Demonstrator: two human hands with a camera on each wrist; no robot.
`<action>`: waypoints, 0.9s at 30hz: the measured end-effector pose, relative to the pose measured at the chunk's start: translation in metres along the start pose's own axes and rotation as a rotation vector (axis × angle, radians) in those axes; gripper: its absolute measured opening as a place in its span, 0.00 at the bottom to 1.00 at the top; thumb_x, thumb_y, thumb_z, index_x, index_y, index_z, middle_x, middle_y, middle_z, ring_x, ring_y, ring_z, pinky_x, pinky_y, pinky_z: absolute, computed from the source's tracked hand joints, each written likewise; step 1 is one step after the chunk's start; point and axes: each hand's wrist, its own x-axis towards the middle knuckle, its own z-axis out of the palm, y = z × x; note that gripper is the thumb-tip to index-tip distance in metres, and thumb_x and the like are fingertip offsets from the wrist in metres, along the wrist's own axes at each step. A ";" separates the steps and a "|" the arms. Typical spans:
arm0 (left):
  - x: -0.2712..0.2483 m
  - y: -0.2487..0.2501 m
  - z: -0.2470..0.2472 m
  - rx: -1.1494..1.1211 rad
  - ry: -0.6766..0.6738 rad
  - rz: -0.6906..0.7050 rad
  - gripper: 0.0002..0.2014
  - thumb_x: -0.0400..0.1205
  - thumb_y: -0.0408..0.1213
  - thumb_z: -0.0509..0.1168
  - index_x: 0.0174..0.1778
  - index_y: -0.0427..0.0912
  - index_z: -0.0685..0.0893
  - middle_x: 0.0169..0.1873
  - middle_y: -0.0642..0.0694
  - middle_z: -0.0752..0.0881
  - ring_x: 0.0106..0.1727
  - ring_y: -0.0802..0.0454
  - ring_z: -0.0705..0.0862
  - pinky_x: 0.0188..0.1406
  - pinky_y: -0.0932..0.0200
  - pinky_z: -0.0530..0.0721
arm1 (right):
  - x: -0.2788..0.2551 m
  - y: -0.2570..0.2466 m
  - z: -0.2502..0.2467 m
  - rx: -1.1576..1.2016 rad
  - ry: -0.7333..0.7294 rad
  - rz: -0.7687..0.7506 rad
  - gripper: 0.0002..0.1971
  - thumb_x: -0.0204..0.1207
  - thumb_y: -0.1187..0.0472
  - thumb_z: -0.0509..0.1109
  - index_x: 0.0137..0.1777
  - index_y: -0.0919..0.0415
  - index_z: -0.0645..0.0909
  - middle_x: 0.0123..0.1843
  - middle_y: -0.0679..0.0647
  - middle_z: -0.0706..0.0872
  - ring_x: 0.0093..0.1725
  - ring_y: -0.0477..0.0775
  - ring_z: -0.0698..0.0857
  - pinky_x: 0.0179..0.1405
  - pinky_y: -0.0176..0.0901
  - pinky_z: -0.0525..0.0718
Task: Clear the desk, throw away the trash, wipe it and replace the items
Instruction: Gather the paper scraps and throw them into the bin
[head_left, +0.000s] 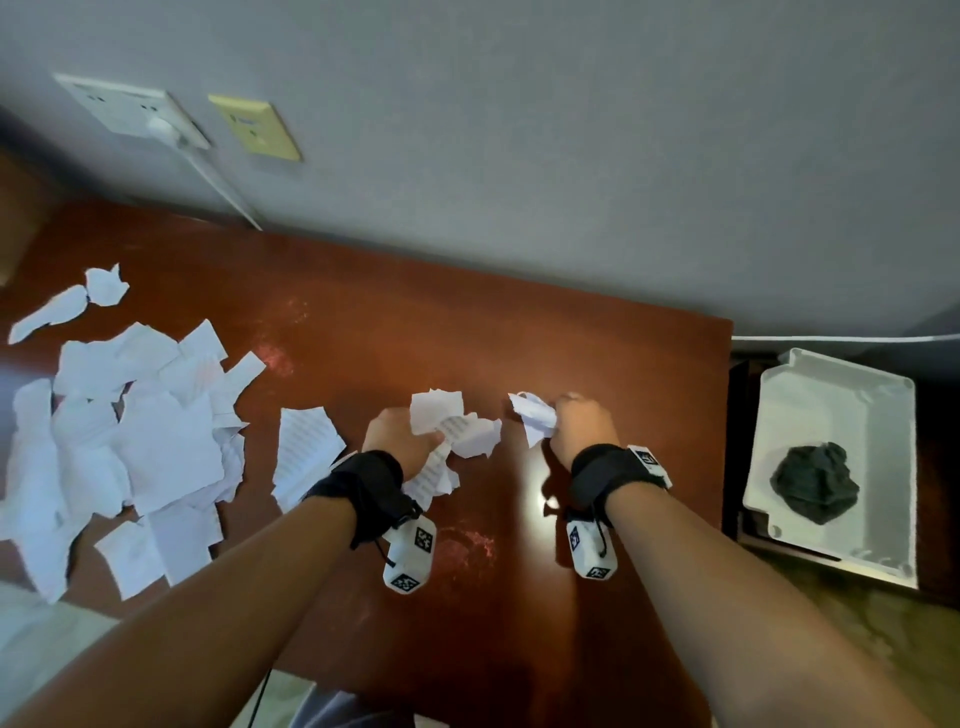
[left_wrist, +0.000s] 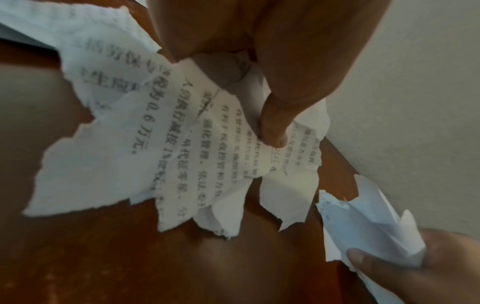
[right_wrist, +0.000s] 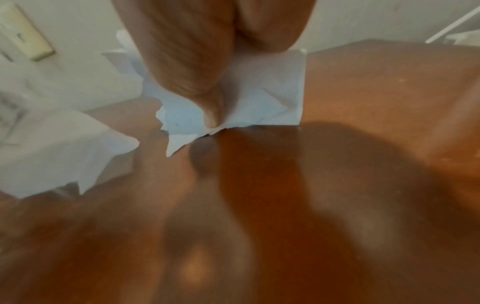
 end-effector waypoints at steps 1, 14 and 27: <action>-0.001 -0.004 -0.002 -0.008 -0.002 -0.014 0.17 0.82 0.43 0.70 0.63 0.37 0.84 0.57 0.40 0.89 0.53 0.44 0.87 0.54 0.52 0.87 | -0.001 -0.003 -0.002 -0.018 -0.013 -0.004 0.10 0.77 0.64 0.66 0.57 0.60 0.80 0.55 0.58 0.85 0.52 0.63 0.86 0.50 0.49 0.83; -0.007 -0.057 -0.091 0.061 -0.017 0.216 0.12 0.82 0.40 0.69 0.57 0.37 0.87 0.55 0.39 0.89 0.57 0.40 0.86 0.56 0.52 0.83 | -0.021 -0.109 -0.053 0.095 -0.054 -0.029 0.08 0.81 0.57 0.70 0.45 0.61 0.79 0.45 0.58 0.82 0.54 0.63 0.85 0.43 0.44 0.77; 0.043 -0.250 -0.194 0.338 -0.025 0.069 0.22 0.85 0.51 0.63 0.69 0.40 0.79 0.67 0.40 0.83 0.67 0.41 0.82 0.69 0.50 0.76 | -0.021 -0.298 0.056 -0.006 -0.213 -0.178 0.13 0.81 0.54 0.67 0.58 0.59 0.85 0.87 0.51 0.52 0.85 0.62 0.53 0.81 0.57 0.64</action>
